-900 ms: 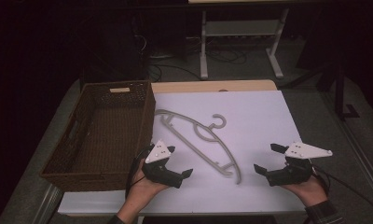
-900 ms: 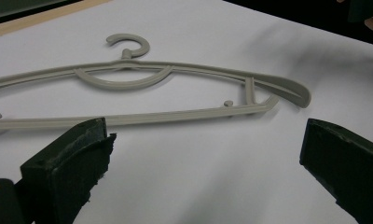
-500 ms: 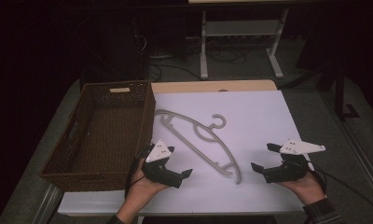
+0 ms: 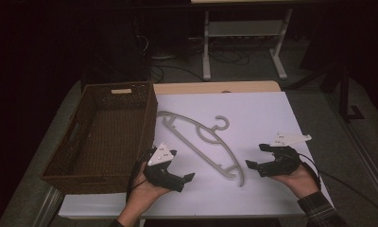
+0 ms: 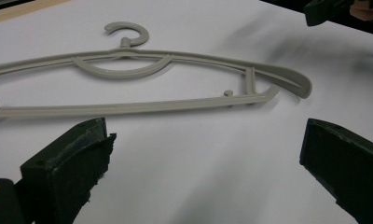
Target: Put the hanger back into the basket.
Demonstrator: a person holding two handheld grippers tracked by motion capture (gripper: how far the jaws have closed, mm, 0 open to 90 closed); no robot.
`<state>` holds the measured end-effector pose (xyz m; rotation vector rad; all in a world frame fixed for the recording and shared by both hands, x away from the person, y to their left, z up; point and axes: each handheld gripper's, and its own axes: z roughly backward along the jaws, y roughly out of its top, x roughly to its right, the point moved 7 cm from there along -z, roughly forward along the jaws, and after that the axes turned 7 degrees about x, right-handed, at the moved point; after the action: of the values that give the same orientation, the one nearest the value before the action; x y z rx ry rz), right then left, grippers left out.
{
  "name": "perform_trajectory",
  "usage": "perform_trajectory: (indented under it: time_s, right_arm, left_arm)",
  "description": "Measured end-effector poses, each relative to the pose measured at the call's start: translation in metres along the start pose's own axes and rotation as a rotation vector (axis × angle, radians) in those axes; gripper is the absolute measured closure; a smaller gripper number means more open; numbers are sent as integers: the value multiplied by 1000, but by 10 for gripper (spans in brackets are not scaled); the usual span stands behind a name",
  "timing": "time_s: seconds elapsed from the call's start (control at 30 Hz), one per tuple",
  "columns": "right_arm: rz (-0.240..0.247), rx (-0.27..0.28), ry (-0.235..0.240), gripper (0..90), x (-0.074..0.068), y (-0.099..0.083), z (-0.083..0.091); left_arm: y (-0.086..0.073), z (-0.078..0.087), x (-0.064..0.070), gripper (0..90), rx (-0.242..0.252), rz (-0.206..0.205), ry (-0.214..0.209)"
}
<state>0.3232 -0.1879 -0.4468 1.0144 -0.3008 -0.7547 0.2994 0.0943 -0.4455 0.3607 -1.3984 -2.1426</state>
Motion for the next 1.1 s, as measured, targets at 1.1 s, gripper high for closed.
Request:
perform_trajectory:
  time_s: [1.1]
  right_arm:
    - [-38, -158, 30, 503, 21, 25, -84]
  left_arm:
    - [0, 0, 0, 11, 3, 10, -4]
